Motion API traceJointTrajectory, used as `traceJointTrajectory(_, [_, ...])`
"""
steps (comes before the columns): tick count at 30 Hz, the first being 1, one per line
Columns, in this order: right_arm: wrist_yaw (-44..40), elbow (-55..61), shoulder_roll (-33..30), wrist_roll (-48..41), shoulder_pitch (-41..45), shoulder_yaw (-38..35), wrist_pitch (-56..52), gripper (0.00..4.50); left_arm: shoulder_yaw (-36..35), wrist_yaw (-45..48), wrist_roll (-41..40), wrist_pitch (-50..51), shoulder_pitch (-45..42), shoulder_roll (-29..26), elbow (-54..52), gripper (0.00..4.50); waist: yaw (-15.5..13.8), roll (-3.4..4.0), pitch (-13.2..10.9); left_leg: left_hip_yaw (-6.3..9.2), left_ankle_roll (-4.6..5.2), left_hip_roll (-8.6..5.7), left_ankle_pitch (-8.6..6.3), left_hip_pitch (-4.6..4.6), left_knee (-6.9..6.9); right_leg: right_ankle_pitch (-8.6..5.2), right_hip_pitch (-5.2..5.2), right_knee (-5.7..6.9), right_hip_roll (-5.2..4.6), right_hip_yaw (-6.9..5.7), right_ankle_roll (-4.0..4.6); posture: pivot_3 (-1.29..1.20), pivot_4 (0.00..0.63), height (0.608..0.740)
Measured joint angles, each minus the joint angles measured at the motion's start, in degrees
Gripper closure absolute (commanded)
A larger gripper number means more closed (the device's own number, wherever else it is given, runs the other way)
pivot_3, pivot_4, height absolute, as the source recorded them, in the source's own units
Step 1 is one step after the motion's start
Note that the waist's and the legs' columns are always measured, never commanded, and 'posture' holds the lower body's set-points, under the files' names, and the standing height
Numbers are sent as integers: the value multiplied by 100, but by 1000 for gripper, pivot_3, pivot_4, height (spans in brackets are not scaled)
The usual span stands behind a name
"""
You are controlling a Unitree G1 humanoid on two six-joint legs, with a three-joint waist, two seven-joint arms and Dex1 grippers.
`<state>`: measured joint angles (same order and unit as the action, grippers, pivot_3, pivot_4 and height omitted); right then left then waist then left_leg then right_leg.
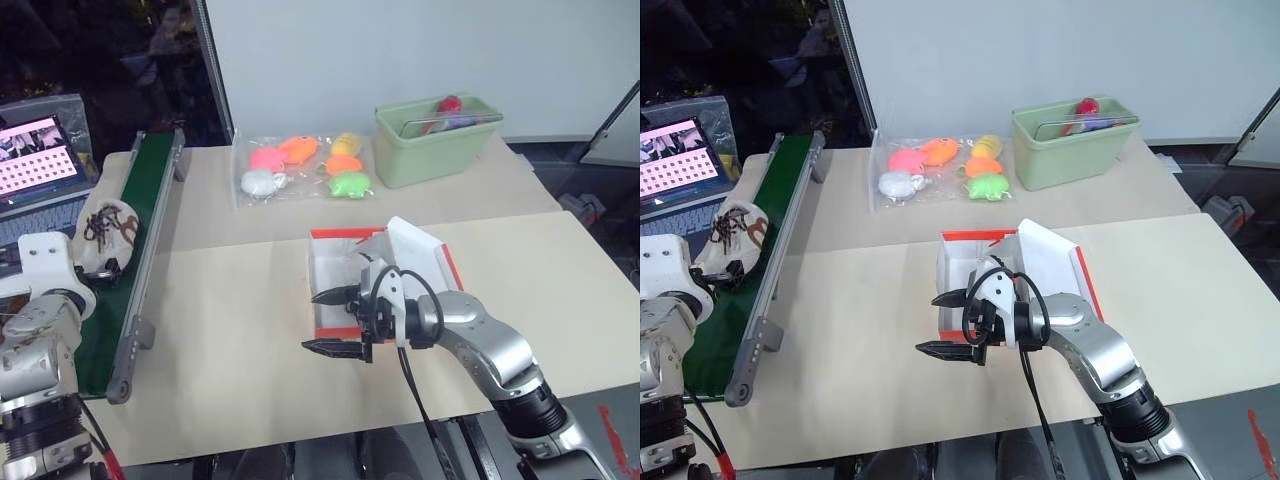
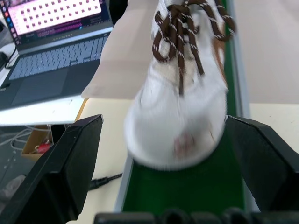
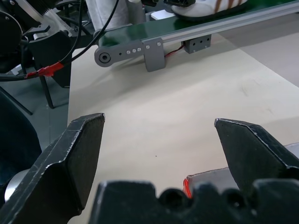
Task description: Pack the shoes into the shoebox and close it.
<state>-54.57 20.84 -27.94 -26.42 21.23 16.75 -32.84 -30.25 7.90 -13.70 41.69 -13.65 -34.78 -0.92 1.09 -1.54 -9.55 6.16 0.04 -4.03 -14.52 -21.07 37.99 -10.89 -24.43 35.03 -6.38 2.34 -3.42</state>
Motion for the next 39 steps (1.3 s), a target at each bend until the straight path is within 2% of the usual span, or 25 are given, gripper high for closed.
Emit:
traceJointTrajectory(6, [89, 166, -6, -187, -33, -133, -127, 17, -19, 26, -83, -36, -27, 91, 232, 0, -13, 0, 0, 0, 0, 0, 0, 1, 0, 0, 2, 1, -1, 0, 0, 0, 150, 740])
traceJointTrajectory(9, [126, 198, -17, -203, -34, -190, -166, 0, -71, 35, -238, 222, -27, 168, 153, 788, -30, 2, 2, 0, -1, 0, 0, 7, 0, 0, 8, 4, -2, 0, 0, 0, 150, 740])
traceJointTrajectory(12, [167, 214, -13, -268, -31, -209, -222, 0, -215, -11, -417, 542, -57, 301, 18, 1911, -57, 4, 3, 1, -2, -2, 1, 17, 0, -1, 20, 3, -4, -2, -1, 0, 150, 740])
traceJointTrajectory(17, [247, 215, -3, -415, 33, -350, -271, 0, -393, -120, -570, 1018, -233, 383, -123, 3539, -63, 5, 4, 0, -3, -4, 2, 23, 0, -1, 25, 4, -5, -2, -2, 0, 150, 740])
traceJointTrajectory(28, [397, 213, 10, -531, 112, -492, -393, 0, -280, -224, -534, 1253, -422, 428, -169, 3539, -150, 6, 4, -1, -4, -5, 3, 22, 0, -1, 26, 3, -6, -3, -2, 0, 150, 740])
traceJointTrajectory(33, [483, 187, 32, -534, 276, -521, -406, 0, 204, -499, -51, 716, -417, 502, -225, 3539, -192, 5, 4, -4, -12, -6, 7, 18, 0, 0, 27, 1, -6, -10, 0, 0, 150, 740])
traceJointTrajectory(37, [904, -346, 460, -604, 632, -766, -584, 0, 1381, -942, 1093, -551, -547, 441, -871, 3539, -177, -44, -17, -3, -23, -3, 14, -16, 0, 14, 0, -7, -4, -12, 21, 0, 150, 740])
traceJointTrajectory(39, [1094, -497, 632, -674, 842, -868, -715, 0, 1718, -993, 1343, -984, -765, 440, -1300, 3539, -171, -47, -16, 1, -16, -3, 9, -24, 0, 14, -14, -11, -7, -7, 22, 0, 150, 740])
